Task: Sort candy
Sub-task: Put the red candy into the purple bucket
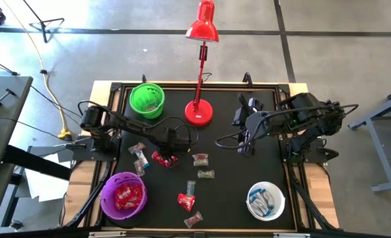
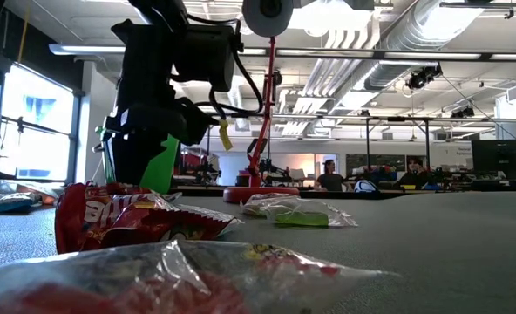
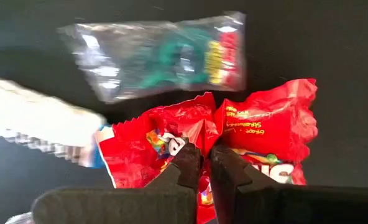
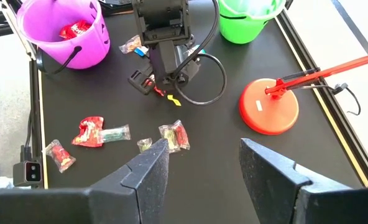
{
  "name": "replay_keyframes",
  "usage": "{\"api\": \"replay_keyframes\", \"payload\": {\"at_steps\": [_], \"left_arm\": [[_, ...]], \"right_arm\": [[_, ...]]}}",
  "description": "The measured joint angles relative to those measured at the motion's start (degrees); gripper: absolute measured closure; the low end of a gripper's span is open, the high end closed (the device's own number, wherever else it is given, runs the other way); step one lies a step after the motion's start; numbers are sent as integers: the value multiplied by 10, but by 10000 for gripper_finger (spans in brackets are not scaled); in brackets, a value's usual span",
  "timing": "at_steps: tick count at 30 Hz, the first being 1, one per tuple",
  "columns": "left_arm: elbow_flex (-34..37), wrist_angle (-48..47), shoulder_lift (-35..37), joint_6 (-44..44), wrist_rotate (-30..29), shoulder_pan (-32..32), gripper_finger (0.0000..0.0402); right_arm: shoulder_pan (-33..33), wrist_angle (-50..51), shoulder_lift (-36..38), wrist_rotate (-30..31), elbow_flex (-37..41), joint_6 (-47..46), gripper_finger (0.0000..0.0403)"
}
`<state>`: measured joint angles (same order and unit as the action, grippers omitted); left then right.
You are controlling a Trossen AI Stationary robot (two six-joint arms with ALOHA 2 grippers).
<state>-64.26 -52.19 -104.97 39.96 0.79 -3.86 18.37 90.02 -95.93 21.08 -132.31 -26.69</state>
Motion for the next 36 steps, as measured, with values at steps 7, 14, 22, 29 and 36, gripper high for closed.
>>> {"api": "replay_keyframes", "payload": {"at_steps": [7,14,22,29,36], "left_arm": [[0,-7,51,31,-3,1,400],[-1,-8,81,44,-1,1,401],[-1,-9,74,32,-4,0,401],[-2,-6,56,14,-9,0,401],[-2,-7,33,3,-20,0,401]], "right_arm": [[0,0,0,0,0,1,211],[0,0,0,8,0,2,211],[0,0,0,14,0,1,211],[0,0,0,13,0,1,211],[0,0,0,13,0,-3,211]]}}
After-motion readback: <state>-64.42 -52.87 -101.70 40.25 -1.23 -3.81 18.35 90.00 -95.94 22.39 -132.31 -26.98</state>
